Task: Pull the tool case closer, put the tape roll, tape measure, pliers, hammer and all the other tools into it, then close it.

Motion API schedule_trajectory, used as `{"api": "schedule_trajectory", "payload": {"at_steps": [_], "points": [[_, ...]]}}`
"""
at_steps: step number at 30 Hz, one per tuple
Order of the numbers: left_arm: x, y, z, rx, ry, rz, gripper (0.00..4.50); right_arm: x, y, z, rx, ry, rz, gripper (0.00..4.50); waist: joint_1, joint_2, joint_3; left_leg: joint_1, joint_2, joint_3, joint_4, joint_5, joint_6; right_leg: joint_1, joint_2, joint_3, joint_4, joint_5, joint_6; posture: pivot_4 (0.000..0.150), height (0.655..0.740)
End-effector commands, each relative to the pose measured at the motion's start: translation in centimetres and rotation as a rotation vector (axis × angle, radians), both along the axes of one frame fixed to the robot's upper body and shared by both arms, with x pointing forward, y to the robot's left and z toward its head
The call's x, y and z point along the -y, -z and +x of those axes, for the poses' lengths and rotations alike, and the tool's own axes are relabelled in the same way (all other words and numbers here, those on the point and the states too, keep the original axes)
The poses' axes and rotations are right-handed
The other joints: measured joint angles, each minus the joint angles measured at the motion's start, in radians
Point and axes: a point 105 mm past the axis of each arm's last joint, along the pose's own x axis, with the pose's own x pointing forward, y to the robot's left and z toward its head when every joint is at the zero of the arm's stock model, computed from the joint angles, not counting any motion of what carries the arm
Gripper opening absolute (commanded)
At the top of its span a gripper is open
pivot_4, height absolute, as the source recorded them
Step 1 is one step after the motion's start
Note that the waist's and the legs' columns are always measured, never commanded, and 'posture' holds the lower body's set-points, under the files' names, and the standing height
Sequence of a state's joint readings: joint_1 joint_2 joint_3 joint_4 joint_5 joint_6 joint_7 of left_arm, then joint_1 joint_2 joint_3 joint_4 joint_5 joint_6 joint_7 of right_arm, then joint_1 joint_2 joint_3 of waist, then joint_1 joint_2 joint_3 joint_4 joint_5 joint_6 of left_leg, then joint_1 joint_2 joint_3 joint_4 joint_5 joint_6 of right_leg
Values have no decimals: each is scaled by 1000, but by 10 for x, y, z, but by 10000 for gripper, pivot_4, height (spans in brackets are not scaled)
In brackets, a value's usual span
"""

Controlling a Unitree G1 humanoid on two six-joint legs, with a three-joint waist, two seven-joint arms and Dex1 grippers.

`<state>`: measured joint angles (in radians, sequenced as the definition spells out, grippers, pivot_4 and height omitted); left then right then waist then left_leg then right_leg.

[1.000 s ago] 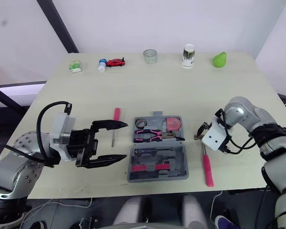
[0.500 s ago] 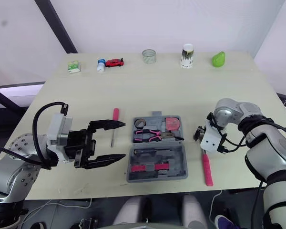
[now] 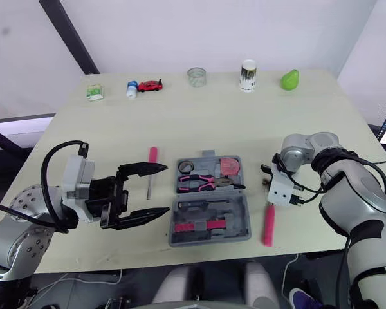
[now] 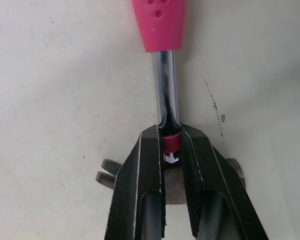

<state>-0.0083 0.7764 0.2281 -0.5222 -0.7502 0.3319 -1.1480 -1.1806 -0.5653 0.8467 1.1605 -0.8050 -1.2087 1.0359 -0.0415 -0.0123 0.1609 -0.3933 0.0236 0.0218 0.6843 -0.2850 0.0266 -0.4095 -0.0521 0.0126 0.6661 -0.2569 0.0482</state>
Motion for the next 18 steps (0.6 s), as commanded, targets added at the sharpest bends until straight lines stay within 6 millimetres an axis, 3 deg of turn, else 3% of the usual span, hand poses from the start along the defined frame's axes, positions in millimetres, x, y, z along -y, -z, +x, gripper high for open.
{"api": "schedule_trajectory", "payload": {"at_steps": [1, 8, 13, 16, 18], "points": [[4, -10, -5, 56, 14, -20, 45000, 7, 0, -2, -18, 17, -10, 312, 0, 0, 0, 0, 0, 0, 0, 0, 0, 0, 0, 0, 0, 0, 0, 1500, 7400], [6, -10, -3, 58, 22, -29, 45000, 29, -24, -7, -68, 100, -3, 312, 7, 4, 3, -2, -1, 0, 0, 0, 0, 0, -1, -1, -1, 0, 0, 1500, 7400], [7, -10, -2, 63, 27, -33, 45000, 48, -38, -15, -145, 356, 63, 312, 7, 4, 3, -2, -1, -1, 0, 0, 0, 0, -2, -1, -1, 0, 0, 1500, 7400], [8, -10, -1, 64, 32, -35, 45000, 42, -44, -25, -210, 494, 197, 312, 8, 5, 4, -3, -1, -2, -1, 0, 1, -1, -3, -1, -1, 0, 0, 1500, 7400], [8, -11, 0, 65, 36, -38, 45000, 49, -52, -32, -279, 714, 288, 312, 7, 5, 4, -3, -1, -2, 0, 0, 1, -1, -3, -1, -1, 0, 0, 1500, 7400]]}}
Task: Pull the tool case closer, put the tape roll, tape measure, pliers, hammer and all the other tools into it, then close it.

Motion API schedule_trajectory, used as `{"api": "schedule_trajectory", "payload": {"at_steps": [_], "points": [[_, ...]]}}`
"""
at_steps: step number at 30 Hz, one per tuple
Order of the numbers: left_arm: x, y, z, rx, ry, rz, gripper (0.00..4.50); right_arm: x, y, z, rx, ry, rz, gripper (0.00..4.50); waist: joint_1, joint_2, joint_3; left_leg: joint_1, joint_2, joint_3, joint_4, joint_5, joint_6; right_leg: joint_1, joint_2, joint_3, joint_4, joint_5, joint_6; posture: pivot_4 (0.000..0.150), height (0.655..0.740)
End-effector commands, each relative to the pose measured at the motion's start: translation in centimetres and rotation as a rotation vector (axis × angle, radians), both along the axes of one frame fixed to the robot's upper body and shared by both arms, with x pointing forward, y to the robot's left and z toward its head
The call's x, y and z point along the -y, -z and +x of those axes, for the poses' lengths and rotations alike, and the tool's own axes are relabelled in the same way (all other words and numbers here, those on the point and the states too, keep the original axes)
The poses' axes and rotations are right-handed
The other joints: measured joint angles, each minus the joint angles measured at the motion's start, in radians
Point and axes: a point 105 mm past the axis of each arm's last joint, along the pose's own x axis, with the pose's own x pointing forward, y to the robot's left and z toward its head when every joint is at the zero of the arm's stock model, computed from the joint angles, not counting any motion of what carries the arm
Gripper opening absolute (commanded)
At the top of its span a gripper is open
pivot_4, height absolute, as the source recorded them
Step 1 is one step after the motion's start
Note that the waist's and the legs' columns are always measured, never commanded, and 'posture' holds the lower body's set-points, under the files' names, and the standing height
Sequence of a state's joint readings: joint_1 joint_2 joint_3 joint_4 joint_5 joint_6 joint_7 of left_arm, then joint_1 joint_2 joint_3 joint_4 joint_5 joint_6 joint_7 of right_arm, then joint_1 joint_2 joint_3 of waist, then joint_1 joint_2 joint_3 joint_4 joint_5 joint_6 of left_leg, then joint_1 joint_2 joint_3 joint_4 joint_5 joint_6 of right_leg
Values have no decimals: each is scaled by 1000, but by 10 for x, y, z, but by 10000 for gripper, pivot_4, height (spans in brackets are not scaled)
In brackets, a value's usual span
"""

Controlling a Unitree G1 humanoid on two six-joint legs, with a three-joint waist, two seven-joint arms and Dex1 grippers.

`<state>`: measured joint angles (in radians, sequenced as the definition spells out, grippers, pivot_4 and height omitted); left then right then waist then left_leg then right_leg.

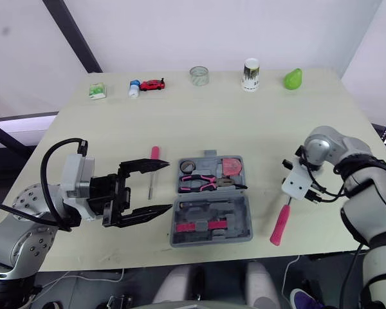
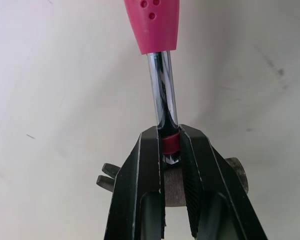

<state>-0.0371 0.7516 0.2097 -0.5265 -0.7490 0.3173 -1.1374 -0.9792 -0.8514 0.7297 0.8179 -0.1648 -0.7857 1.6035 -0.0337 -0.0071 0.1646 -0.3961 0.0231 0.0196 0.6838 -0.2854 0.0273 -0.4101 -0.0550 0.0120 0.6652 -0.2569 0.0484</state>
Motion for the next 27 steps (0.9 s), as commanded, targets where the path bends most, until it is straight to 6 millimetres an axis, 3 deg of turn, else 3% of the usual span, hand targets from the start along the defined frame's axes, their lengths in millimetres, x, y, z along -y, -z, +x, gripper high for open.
{"api": "schedule_trajectory", "payload": {"at_steps": [1, 10, 13, 17, 22, 27], "points": [[2, -6, -1, 32, 22, -12, 45000, -1, -26, -8, -75, 376, 198, 312, 2, 0, 0, 0, 0, 0, 0, -1, 2, 0, 0, 0, 0, 0, 0, 1500, 7400], [2, -6, -1, 22, 39, -14, 45000, -1, -40, -9, -13, 1065, 487, 312, 23, 0, 0, -1, 0, 0, 0, -3, 4, 0, 0, -2, 0, 0, 0, 1500, 7400], [3, -5, -1, 17, 47, -14, 45000, -6, -40, -13, 3, 1214, 554, 312, 29, 0, 0, -1, 0, 0, 0, -3, 4, 0, 0, -3, 0, 0, 0, 1500, 7400], [5, -4, 1, 14, 60, -10, 45000, -9, -30, -19, 1, 1437, 575, 312, 30, 0, 0, -2, -1, 0, 1, -3, 5, 0, 1, -3, -1, 0, 0, 1500, 7400], [6, -5, 4, 22, 76, -12, 45000, 9, -15, -27, 42, 1797, 524, 312, 30, 0, 0, -2, -1, 0, 1, -3, 5, 0, 2, -2, -1, 0, 1, 1500, 7400], [9, -3, 5, 17, 89, -17, 45000, 2, -6, -26, 28, 1943, 653, 312, 26, 0, 0, -2, -1, -1, 0, -3, 5, 0, 3, -2, -1, 0, 1, 1500, 7400]]}}
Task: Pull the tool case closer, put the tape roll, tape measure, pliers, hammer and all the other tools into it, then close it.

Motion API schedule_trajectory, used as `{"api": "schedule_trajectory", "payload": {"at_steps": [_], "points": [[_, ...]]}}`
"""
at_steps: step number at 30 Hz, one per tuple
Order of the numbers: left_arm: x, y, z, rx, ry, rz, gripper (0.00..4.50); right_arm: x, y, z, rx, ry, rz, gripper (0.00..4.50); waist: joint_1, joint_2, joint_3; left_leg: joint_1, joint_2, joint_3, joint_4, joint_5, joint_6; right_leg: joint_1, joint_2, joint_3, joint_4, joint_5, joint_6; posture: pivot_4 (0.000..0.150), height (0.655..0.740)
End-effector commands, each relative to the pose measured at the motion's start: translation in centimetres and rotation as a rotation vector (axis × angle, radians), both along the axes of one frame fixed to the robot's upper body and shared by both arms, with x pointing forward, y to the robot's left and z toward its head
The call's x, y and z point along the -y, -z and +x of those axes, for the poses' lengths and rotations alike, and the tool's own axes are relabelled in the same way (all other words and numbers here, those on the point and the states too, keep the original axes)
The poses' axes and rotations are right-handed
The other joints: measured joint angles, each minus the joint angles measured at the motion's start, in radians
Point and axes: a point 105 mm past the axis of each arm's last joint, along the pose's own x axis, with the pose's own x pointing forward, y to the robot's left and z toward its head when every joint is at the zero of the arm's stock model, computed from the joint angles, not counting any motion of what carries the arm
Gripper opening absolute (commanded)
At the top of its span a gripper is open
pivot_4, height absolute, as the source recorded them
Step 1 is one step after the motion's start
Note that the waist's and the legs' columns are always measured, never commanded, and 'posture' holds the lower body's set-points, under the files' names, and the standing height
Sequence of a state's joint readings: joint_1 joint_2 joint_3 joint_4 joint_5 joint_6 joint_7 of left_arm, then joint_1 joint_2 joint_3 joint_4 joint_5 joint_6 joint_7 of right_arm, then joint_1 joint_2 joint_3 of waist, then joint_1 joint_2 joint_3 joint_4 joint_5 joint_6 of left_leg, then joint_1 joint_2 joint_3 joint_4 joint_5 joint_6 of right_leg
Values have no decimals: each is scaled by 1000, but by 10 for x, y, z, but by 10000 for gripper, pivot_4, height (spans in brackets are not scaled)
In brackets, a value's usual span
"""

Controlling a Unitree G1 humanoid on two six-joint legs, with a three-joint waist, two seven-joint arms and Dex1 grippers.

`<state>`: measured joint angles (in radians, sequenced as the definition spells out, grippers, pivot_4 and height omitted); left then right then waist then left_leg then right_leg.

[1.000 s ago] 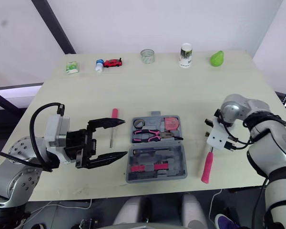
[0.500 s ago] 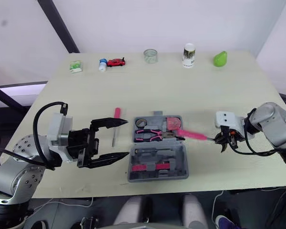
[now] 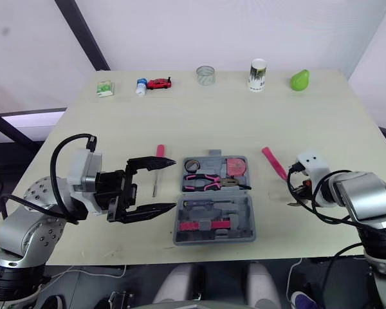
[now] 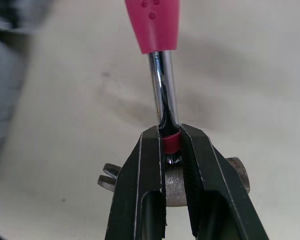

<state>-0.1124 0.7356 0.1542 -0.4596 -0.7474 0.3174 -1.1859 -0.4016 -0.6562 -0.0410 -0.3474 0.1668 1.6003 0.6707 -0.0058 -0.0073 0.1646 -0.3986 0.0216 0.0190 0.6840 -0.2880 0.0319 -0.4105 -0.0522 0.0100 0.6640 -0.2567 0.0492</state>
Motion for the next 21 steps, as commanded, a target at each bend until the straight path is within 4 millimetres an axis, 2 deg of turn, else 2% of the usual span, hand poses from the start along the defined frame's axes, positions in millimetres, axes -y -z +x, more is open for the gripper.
{"api": "schedule_trajectory", "payload": {"at_steps": [1, 6, 11, 15, 20, 21], "points": [[4, -4, -2, 32, 28, -4, 45000, -3, -10, 4, 99, 76, 36, 312, -4, 0, 0, 0, 0, 0, 0, 0, 0, 0, 0, 0, 0, 0, 0, 1500, 7400], [6, -5, -2, 33, 49, -16, 45000, -8, 12, -6, 80, 149, 32, 312, -5, 0, 0, 0, 0, 0, 0, 0, 0, 0, 1, 0, 0, 0, 0, 1500, 7400], [6, -5, -2, 34, 66, -14, 45000, -17, 26, -4, 63, 247, 76, 312, -9, -1, -1, 1, 0, 0, 0, 0, 0, 0, 2, 1, 0, 0, 1, 1500, 7400], [5, -4, -2, 35, 67, -13, 45000, -21, 32, -6, 52, 283, 113, 312, -8, -3, -2, 1, 0, 0, 0, 0, 0, 0, 3, 1, 0, 0, 1, 1500, 7400], [4, 2, -4, 25, 68, -12, 45000, -28, 31, -6, 51, 247, 106, 312, -9, -4, -3, 1, 0, 0, 0, 0, 0, 0, 3, 1, 0, 0, 1, 1500, 7400], [4, 3, -4, 25, 69, -13, 45000, -28, 30, -6, 55, 240, 95, 5050, -9, -4, -3, 1, 0, 0, 0, 0, 0, 0, 3, 1, 0, 0, 1, 1500, 7400]]}}
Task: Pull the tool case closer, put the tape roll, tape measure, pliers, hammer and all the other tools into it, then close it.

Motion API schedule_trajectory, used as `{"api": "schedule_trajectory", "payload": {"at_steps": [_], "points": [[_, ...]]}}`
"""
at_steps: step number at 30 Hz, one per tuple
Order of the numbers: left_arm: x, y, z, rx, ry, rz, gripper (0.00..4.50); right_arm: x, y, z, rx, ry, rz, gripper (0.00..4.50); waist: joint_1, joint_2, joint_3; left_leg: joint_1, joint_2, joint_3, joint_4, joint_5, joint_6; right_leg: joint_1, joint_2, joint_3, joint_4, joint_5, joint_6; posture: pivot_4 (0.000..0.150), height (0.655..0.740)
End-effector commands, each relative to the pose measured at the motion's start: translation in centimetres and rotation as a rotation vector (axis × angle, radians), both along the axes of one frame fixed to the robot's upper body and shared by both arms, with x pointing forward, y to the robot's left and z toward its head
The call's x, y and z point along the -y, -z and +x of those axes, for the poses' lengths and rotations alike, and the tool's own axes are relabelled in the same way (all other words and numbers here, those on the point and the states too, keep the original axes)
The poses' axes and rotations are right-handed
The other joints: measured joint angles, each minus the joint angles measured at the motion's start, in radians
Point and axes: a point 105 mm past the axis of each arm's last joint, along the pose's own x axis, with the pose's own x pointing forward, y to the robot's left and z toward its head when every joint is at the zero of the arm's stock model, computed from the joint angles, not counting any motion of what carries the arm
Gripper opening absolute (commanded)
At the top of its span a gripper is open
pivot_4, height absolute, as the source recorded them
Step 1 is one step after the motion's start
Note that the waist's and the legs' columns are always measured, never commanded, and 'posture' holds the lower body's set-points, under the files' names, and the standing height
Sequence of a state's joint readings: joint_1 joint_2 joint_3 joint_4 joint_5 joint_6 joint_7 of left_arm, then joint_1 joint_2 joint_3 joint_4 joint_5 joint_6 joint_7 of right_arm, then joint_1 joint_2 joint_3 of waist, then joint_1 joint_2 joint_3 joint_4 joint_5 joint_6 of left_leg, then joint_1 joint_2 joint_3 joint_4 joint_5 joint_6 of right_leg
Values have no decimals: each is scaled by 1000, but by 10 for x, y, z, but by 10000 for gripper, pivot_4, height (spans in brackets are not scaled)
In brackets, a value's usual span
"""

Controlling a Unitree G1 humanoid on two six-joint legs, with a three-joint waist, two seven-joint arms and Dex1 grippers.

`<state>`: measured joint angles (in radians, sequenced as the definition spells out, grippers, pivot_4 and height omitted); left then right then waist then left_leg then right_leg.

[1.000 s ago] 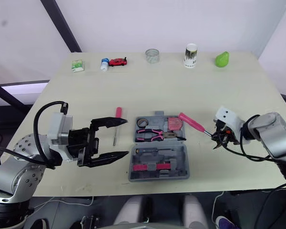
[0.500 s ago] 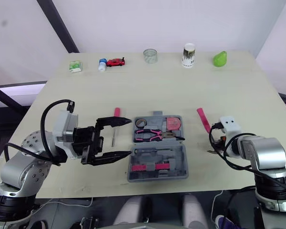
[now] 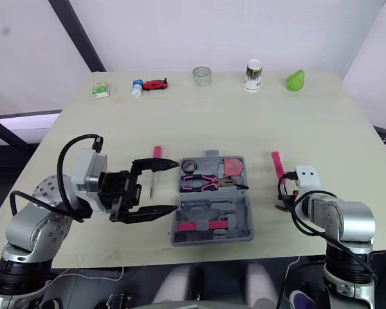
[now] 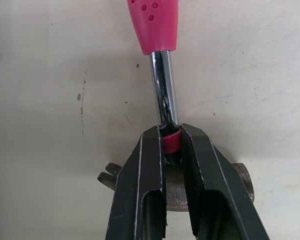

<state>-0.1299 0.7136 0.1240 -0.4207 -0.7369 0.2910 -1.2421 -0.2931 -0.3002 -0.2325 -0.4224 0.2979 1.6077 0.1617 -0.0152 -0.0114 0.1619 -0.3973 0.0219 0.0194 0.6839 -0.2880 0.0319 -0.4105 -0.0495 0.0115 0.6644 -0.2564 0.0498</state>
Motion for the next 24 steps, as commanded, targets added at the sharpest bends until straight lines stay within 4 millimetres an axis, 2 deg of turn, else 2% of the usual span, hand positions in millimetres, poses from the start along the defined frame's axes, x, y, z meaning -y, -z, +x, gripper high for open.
{"api": "schedule_trajectory", "payload": {"at_steps": [1, 3, 4, 7, 11, 14, 16, 21, 24], "points": [[1, -2, -3, 32, 12, -6, 45000, -6, -4, 0, 7, -46, -10, 10438, 0, 0, 0, 0, 0, 0, 0, 0, 0, 0, 0, 0, 0, 0, 0, 1500, 7400], [1, -3, -3, 34, 10, -7, 45000, -5, -10, 3, 25, -44, -14, 18231, 0, 0, 0, 0, 0, 0, 0, 0, 0, 0, 0, 0, 0, 0, 0, 1500, 7400], [0, -2, -3, 35, 8, -7, 45000, -3, -14, 5, 39, -47, -25, 20333, 0, 0, 0, 0, 0, 0, 0, 0, 0, 0, 0, 0, 0, 0, 0, 1500, 7400], [-1, 0, -3, 34, 4, -3, 45000, 3, -20, 6, 54, -56, -38, 20333, 2, 1, 0, 0, 0, 0, 0, 0, 0, 0, 0, 1, 0, 0, 0, 1500, 7400], [-2, 1, -3, 33, 3, 1, 45000, -1, -30, 3, 106, -161, -25, 20333, 2, 0, 0, -1, 0, 0, 0, 0, 0, 0, 0, 0, -1, 0, 0, 1500, 7400], [-3, 1, -2, 35, 4, 6, 45000, -5, -40, 8, 235, -237, -4, 20333, 1, 0, 0, 0, 0, 0, 0, 0, 0, 0, 0, 0, -1, 0, 0, 1500, 7400], [-3, 2, -2, 36, 5, 10, 45000, -2, -38, 7, 258, -263, -28, 20333, 1, 0, 0, 0, 0, 0, 0, 0, 0, 0, 0, 0, -1, 0, 0, 1500, 7400], [-2, 0, -1, 36, 6, 6, 45000, -8, -35, 7, 410, -335, 39, 20333, 2, 0, 0, 0, 0, 0, 0, 0, 0, 0, 0, 0, -1, 0, 0, 1500, 7400], [-1, -2, 0, 40, 9, 7, 45000, -6, -8, 3, 416, -317, 30, 20333, 2, 0, 0, 0, 0, 0, 0, 0, 0, 0, 0, 0, -1, 0, 0, 1500, 7400]]}}
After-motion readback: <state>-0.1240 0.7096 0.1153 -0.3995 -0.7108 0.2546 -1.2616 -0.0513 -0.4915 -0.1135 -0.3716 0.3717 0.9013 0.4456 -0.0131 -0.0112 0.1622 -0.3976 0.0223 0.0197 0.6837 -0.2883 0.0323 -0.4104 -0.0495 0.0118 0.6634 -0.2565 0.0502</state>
